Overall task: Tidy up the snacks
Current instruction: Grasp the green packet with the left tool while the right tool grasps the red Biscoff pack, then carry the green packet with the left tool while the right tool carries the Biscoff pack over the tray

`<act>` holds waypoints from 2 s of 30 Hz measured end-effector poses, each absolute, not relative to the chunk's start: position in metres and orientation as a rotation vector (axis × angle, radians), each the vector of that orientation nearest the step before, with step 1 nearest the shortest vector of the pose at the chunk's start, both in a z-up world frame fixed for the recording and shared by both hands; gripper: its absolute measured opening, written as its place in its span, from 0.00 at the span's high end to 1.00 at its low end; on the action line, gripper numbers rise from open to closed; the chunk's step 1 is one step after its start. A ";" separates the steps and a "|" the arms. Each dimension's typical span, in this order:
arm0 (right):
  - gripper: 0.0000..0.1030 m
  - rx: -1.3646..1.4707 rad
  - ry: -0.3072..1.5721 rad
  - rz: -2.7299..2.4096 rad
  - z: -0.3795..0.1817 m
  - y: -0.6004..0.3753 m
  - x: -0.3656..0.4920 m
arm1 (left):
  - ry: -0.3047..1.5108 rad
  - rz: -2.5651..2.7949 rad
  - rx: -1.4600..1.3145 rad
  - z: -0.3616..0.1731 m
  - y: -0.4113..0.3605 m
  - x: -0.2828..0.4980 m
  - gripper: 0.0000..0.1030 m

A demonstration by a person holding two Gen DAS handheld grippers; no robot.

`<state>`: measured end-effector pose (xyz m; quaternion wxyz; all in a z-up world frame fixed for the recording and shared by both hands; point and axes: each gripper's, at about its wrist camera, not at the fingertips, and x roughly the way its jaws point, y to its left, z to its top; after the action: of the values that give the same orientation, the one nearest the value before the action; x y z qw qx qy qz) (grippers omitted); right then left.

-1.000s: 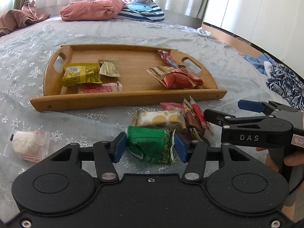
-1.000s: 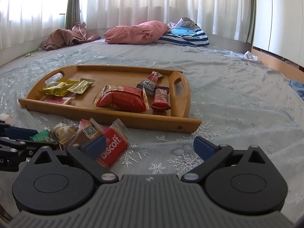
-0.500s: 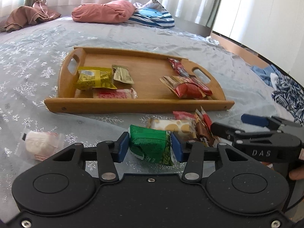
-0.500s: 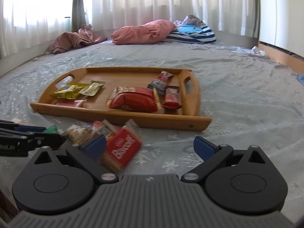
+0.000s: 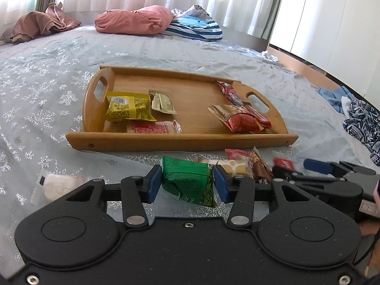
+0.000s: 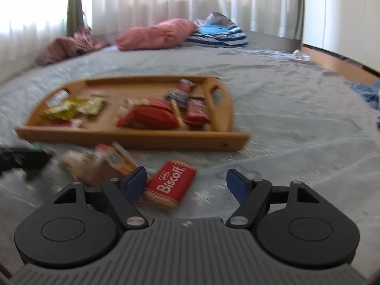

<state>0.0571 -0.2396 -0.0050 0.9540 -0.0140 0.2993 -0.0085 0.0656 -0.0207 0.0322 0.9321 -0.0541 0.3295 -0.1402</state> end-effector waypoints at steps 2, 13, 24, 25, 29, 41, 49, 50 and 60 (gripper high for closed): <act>0.20 -0.049 0.617 -0.034 -0.008 -0.243 0.055 | 0.672 -0.286 -0.115 0.033 -0.021 0.067 0.56; 0.31 -0.027 0.608 -0.014 -0.005 -0.244 0.043 | 0.683 -0.285 -0.106 0.030 -0.023 0.067 0.56; 0.47 -0.062 0.613 -0.011 -0.006 -0.232 0.044 | 0.678 -0.276 -0.114 0.031 -0.021 0.065 0.56; 0.51 -0.059 0.613 -0.008 -0.006 -0.233 0.044 | 0.675 -0.276 -0.113 0.031 -0.021 0.066 0.56; 0.58 -0.063 0.603 -0.014 -0.001 -0.232 0.043 | 0.663 -0.277 -0.113 0.035 -0.020 0.066 0.57; 0.64 -0.060 0.556 -0.021 0.019 -0.238 0.041 | 0.638 -0.278 -0.120 0.047 -0.017 0.072 0.57; 0.77 -0.038 0.531 -0.040 0.036 -0.243 0.053 | 0.599 -0.259 -0.134 0.063 -0.012 0.087 0.57; 0.75 -0.035 0.535 -0.038 0.036 -0.244 0.054 | 0.597 -0.256 -0.134 0.063 -0.012 0.087 0.57; 0.44 0.058 0.661 -0.062 0.012 -0.250 0.050 | 0.624 -0.249 -0.135 0.053 -0.007 0.086 0.57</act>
<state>0.0503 -0.2496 0.0124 0.9450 0.0285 0.3245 -0.0304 0.0860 -0.0068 0.0529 0.9419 -0.0663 0.3057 -0.1222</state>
